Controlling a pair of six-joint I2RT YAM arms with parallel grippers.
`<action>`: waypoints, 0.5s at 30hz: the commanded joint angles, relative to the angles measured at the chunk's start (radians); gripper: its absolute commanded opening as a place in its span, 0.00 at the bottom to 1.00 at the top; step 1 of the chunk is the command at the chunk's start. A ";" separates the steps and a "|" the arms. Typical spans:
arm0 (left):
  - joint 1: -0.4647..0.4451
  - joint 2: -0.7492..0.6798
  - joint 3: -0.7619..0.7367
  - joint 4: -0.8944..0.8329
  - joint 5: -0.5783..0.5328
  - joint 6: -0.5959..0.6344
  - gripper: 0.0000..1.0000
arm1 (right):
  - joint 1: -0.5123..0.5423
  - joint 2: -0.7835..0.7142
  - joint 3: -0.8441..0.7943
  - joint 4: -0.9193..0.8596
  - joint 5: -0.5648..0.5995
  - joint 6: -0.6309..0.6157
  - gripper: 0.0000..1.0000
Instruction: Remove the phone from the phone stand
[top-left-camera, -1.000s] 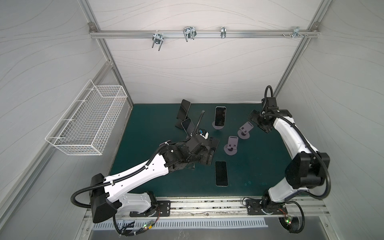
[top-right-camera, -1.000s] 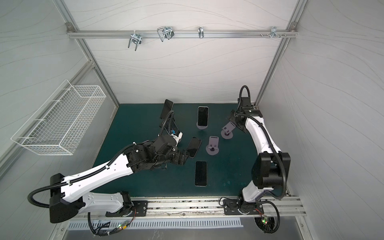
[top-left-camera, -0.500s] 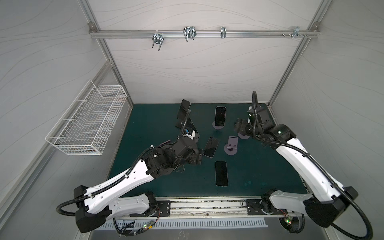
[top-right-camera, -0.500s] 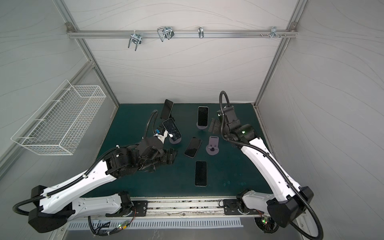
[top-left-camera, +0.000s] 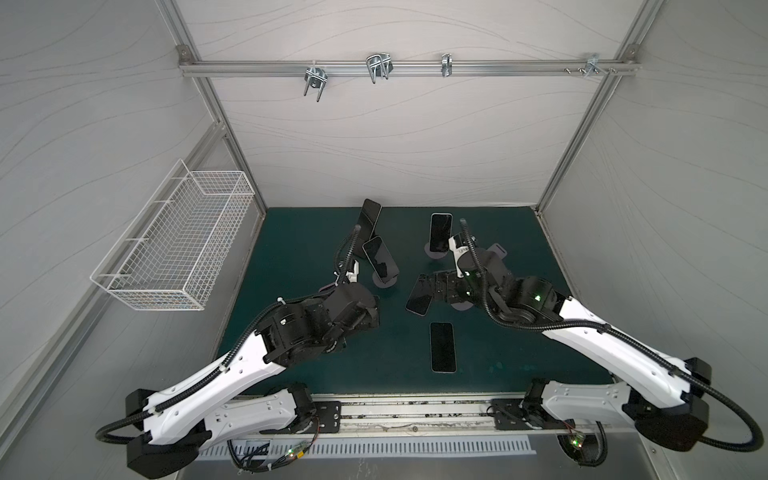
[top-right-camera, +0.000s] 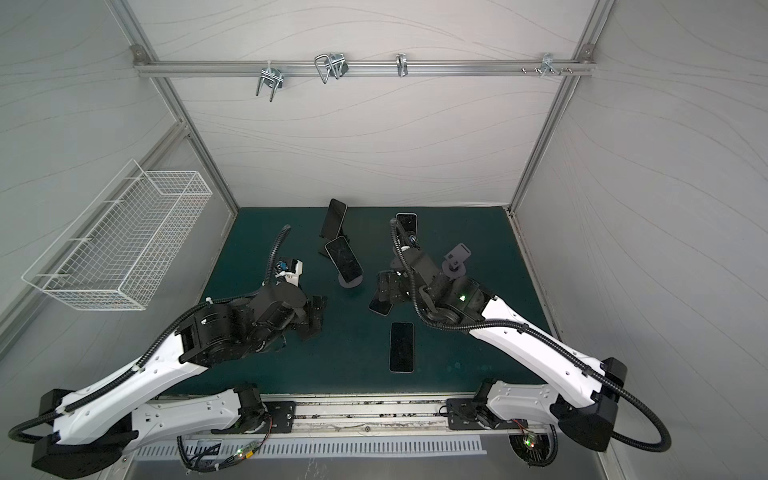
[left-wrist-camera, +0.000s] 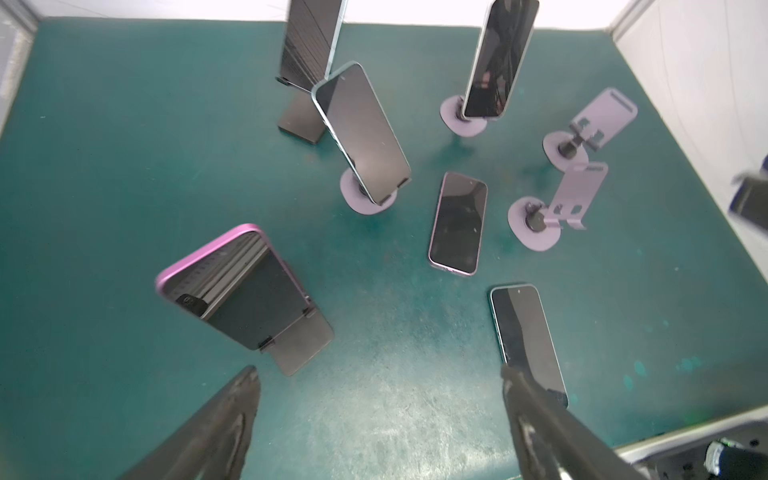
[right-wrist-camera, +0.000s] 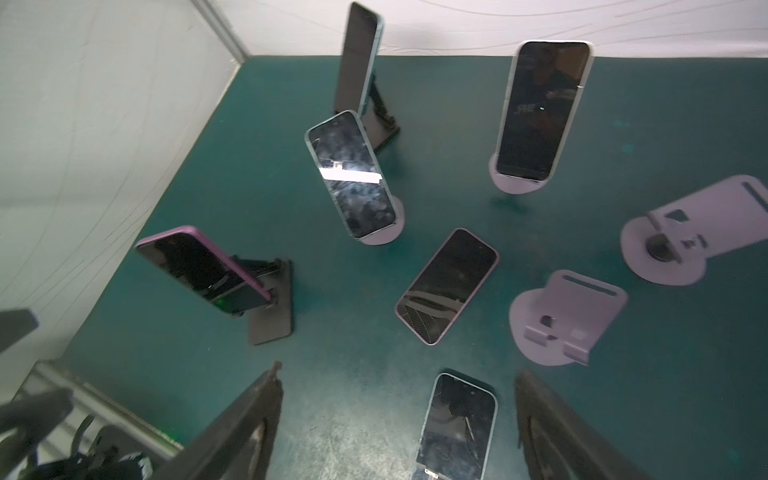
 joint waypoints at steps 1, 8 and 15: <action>0.004 -0.030 -0.014 -0.040 -0.045 -0.057 0.92 | 0.048 0.007 -0.015 0.067 0.022 -0.013 0.88; 0.004 -0.068 -0.044 -0.085 -0.025 -0.098 0.92 | 0.111 0.016 -0.050 0.154 -0.013 -0.029 0.89; 0.004 -0.075 -0.063 -0.086 0.013 -0.099 0.92 | 0.125 0.022 -0.056 0.161 -0.014 -0.031 0.89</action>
